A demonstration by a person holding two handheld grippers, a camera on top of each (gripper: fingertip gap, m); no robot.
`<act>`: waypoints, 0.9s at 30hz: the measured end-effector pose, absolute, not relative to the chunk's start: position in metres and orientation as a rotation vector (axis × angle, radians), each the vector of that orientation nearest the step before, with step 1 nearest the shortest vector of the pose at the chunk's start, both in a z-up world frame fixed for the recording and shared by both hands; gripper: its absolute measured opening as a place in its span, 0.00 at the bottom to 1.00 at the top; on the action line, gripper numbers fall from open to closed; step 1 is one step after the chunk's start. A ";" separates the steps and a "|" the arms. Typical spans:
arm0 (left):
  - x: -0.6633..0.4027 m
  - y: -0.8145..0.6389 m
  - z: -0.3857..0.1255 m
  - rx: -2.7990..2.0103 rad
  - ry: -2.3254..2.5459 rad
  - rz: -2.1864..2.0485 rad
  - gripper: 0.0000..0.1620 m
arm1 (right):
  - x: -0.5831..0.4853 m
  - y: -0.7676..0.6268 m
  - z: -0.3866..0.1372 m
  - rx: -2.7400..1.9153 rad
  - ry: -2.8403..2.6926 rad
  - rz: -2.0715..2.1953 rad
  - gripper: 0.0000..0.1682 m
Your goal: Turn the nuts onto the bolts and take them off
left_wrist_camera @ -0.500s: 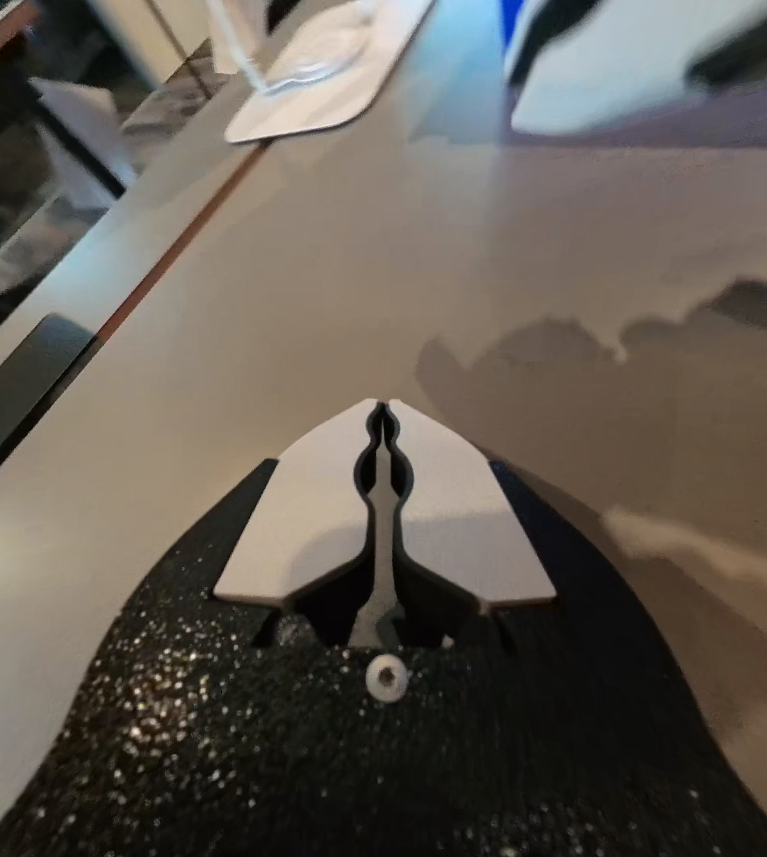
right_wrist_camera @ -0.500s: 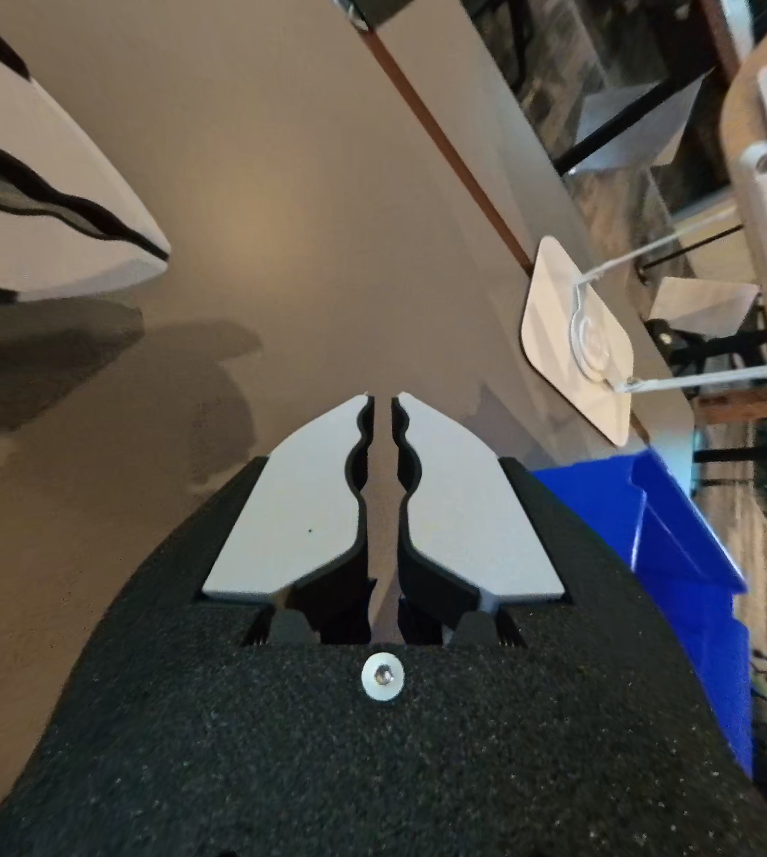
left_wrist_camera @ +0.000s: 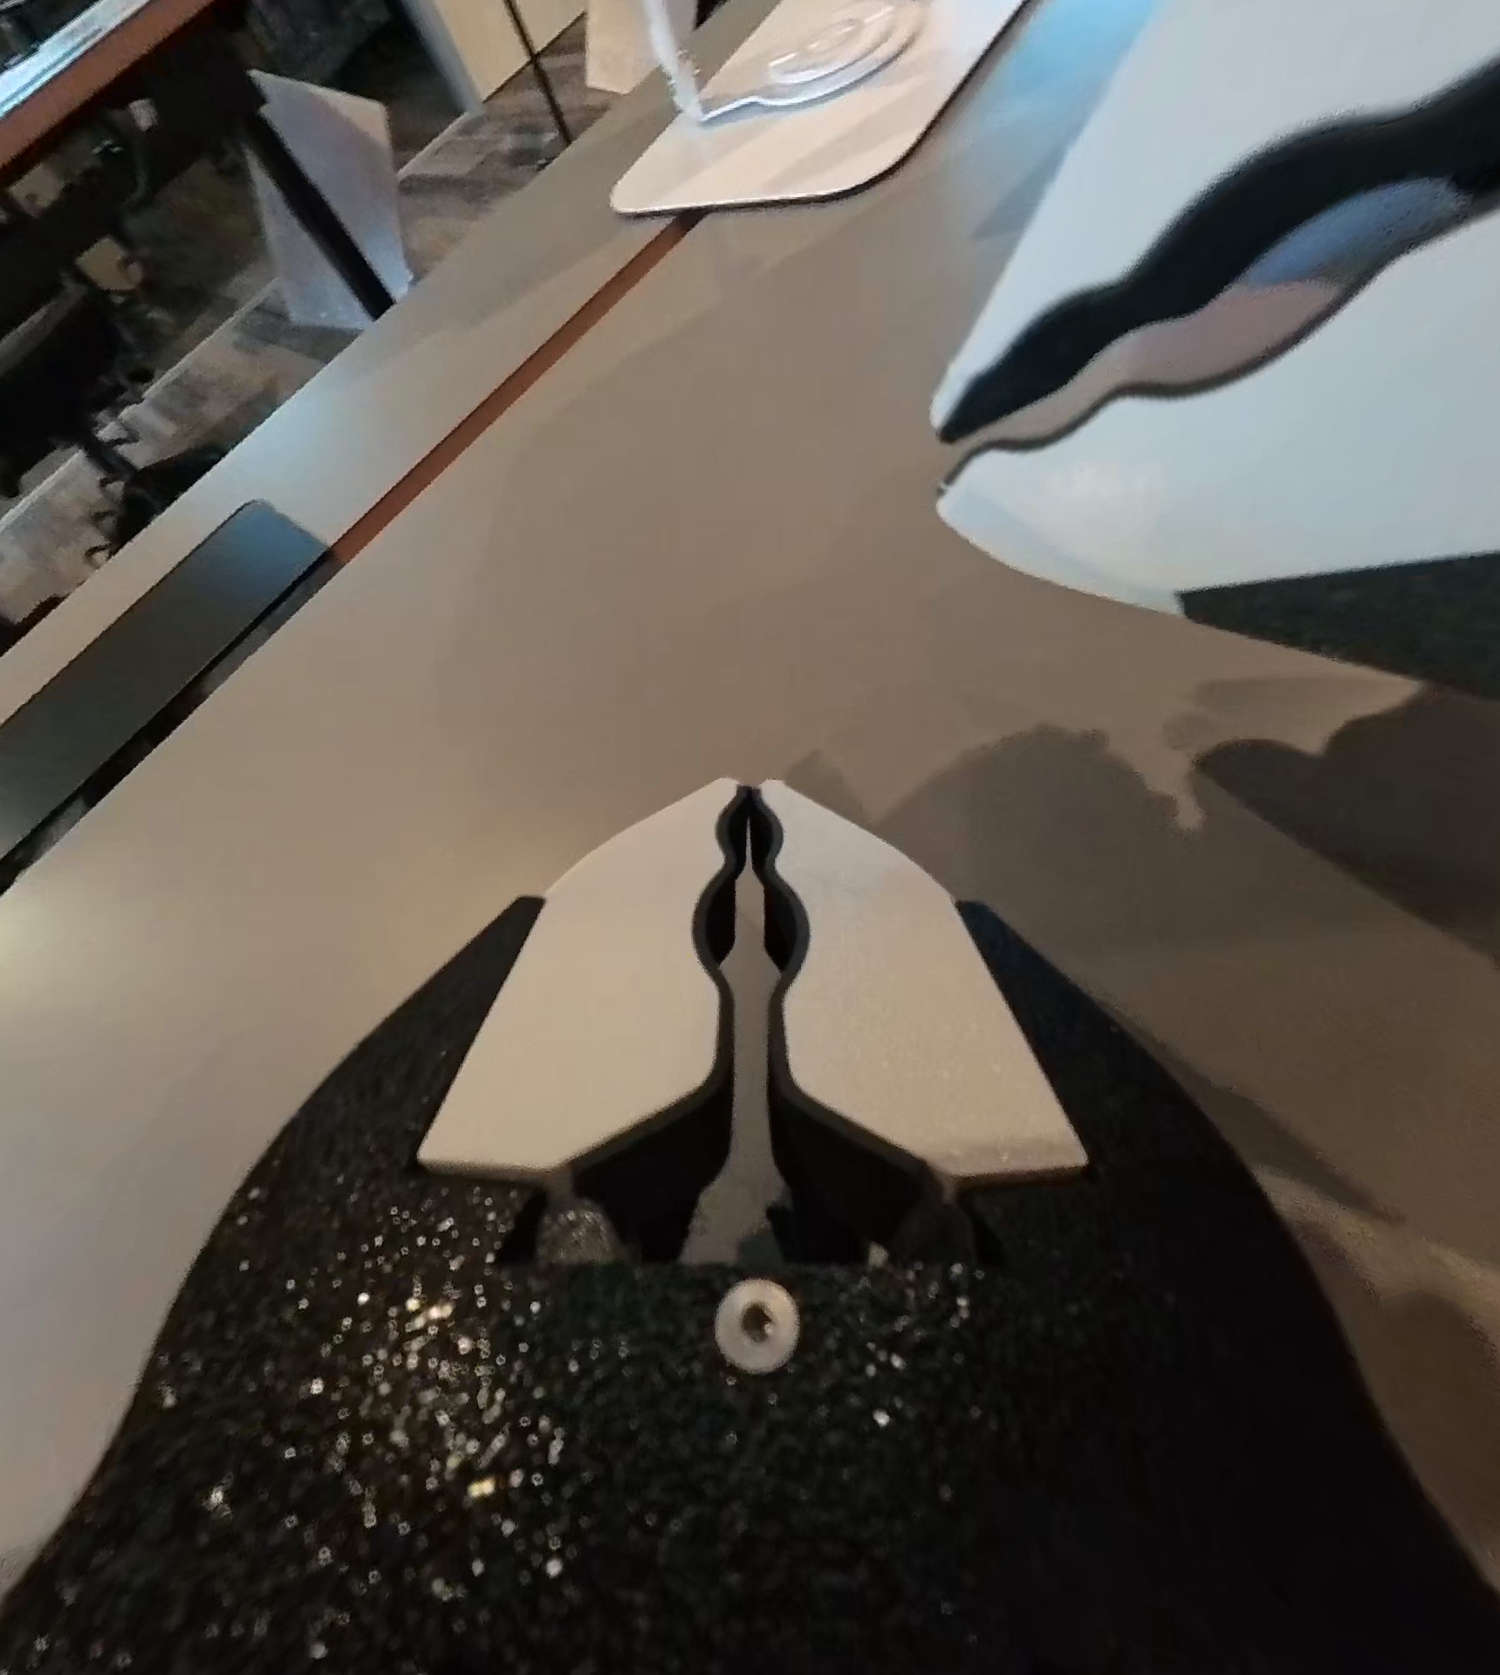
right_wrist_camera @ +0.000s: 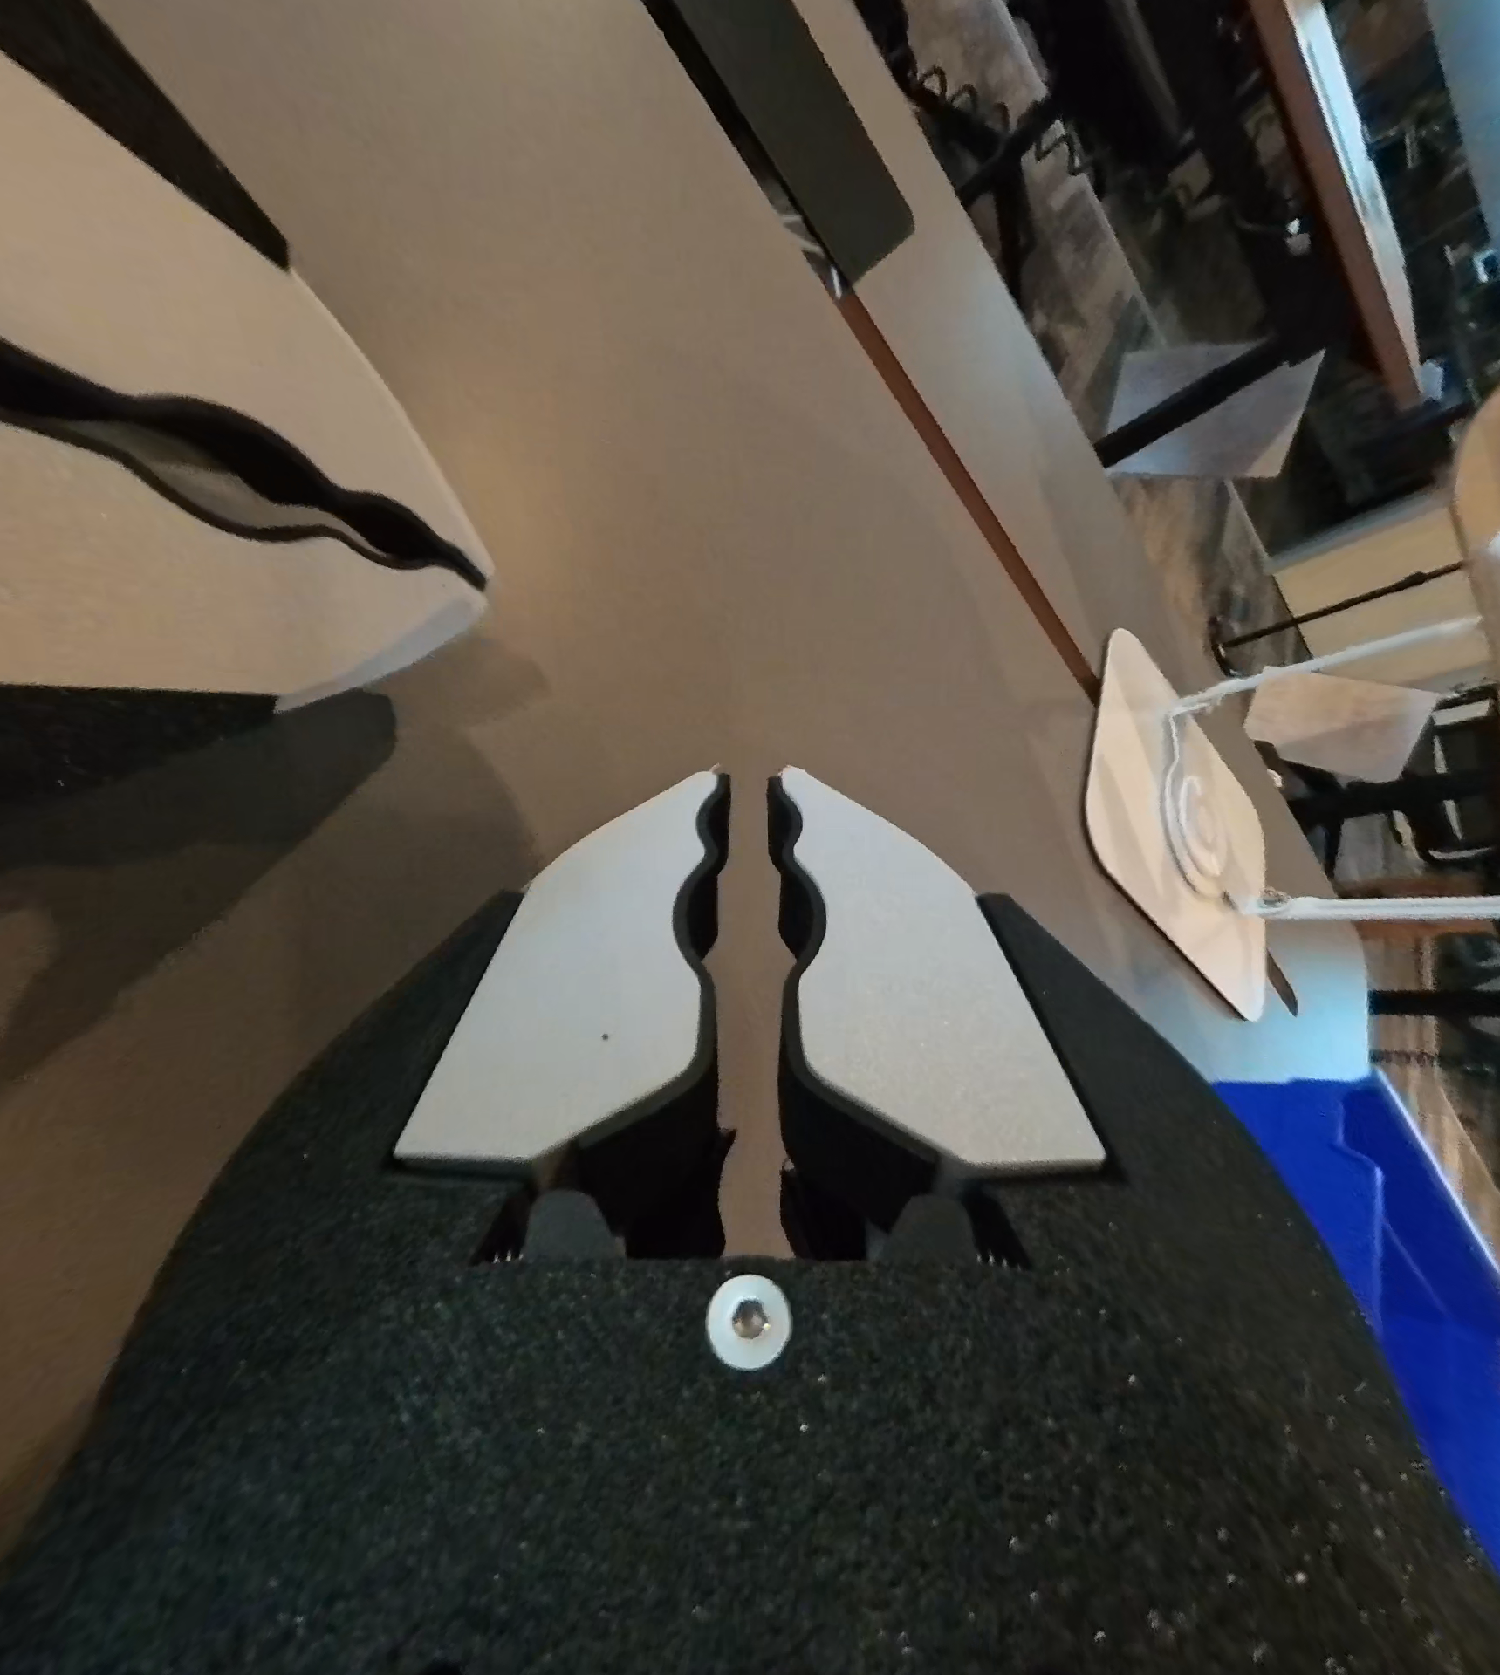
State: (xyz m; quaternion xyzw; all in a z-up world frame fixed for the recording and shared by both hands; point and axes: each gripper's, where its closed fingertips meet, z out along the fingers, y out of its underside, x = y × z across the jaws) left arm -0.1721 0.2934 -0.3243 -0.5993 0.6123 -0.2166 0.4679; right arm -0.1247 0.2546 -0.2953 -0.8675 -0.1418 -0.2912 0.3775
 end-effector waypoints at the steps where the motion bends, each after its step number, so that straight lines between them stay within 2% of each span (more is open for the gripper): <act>1: -0.174 0.294 -0.324 -1.478 1.488 -0.528 0.00 | -0.125 0.255 -0.298 -2.222 -0.374 -0.740 0.05; 15: -0.184 0.298 -0.309 -1.511 1.391 -0.574 0.00 | -0.122 0.245 -0.307 -2.245 -0.345 -0.610 0.05; 21: -0.220 0.282 -0.234 -1.443 1.305 -0.642 0.00 | -0.121 0.244 -0.308 -2.240 -0.322 -0.570 0.04; 24: -0.269 0.292 -0.197 -1.501 1.224 -0.594 0.00 | -0.120 0.245 -0.311 -2.246 -0.332 -0.569 0.04; 27: -0.341 0.323 -0.181 -1.697 1.070 -0.481 0.00 | -0.122 0.245 -0.311 -2.243 -0.333 -0.544 0.05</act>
